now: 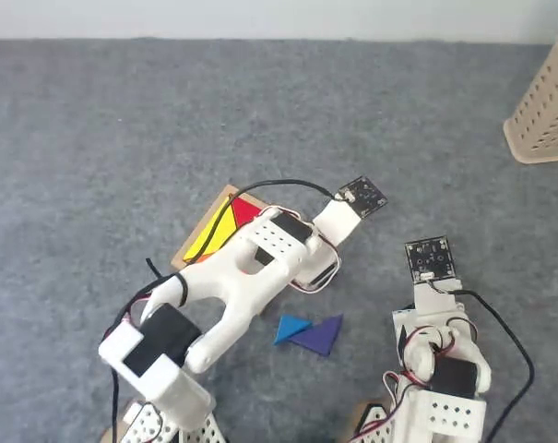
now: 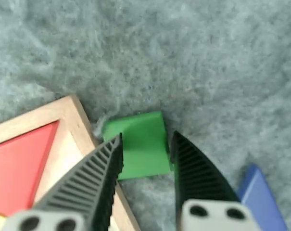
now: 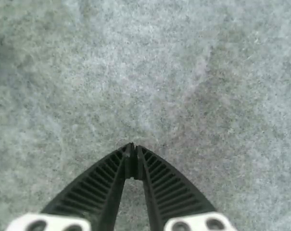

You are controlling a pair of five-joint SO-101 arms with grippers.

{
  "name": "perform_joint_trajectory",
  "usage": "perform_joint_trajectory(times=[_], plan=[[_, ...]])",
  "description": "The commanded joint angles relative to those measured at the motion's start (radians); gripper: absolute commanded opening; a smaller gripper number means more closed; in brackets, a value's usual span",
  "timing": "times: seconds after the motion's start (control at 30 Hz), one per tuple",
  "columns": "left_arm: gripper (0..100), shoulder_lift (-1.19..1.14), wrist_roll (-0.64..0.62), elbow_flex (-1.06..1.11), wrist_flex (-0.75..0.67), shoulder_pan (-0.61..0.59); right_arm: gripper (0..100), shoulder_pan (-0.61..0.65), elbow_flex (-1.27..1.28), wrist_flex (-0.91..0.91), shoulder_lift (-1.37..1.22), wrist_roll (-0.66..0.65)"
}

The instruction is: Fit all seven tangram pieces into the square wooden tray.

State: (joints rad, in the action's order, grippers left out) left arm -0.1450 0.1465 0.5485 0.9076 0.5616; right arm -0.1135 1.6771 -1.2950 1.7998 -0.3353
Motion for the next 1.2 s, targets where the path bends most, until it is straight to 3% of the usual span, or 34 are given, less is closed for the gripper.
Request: perform_joint_trajectory(times=[0.0,0.2,0.53,0.9,1.17], plan=[[19,0.051,0.003,-0.019,0.028,0.0,0.6,-0.012,0.006,0.013,0.015,-0.011],[19,0.15,-0.044,0.022,0.02,-0.006,0.6,-0.012,0.006,0.013,0.015,-0.011],[26,-0.029,-0.015,-0.068,0.044,-0.075,0.6,-0.012,0.006,0.013,0.015,-0.011],[26,-0.081,-0.009,-0.128,0.219,0.077,0.6,-0.012,0.006,0.013,0.015,-0.011],[22,-0.091,0.032,-0.12,0.19,0.089,0.6,-0.012,0.006,0.013,0.015,-0.011]])
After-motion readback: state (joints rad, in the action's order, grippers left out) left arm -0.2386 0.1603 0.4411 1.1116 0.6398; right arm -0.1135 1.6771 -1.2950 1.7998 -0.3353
